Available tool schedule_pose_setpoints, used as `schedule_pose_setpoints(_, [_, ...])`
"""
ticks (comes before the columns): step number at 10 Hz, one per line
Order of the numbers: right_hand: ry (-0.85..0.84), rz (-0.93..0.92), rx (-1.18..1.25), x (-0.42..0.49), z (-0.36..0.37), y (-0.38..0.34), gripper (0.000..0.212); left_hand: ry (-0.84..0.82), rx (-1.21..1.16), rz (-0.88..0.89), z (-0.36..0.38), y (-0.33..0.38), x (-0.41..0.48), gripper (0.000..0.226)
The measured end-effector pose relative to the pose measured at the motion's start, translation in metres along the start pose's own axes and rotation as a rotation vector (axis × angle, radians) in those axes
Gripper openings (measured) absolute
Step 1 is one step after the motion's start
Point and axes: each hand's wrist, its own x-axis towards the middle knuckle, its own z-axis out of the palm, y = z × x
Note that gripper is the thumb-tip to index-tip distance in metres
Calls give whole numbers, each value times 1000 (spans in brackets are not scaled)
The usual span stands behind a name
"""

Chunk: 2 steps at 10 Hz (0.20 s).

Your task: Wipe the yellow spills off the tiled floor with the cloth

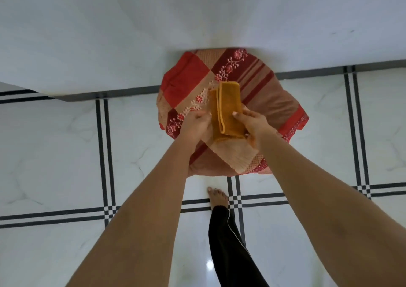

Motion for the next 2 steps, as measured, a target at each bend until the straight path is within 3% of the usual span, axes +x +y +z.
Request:
schedule_pose_setpoints(1, [67, 44, -77, 14, -4, 21, 51, -16, 3, -65, 4, -16, 5, 6])
schedule_pose_setpoints(2, [148, -12, -133, -6, -1, 24, 48, -23, -24, -82, 4, -29, -4, 10])
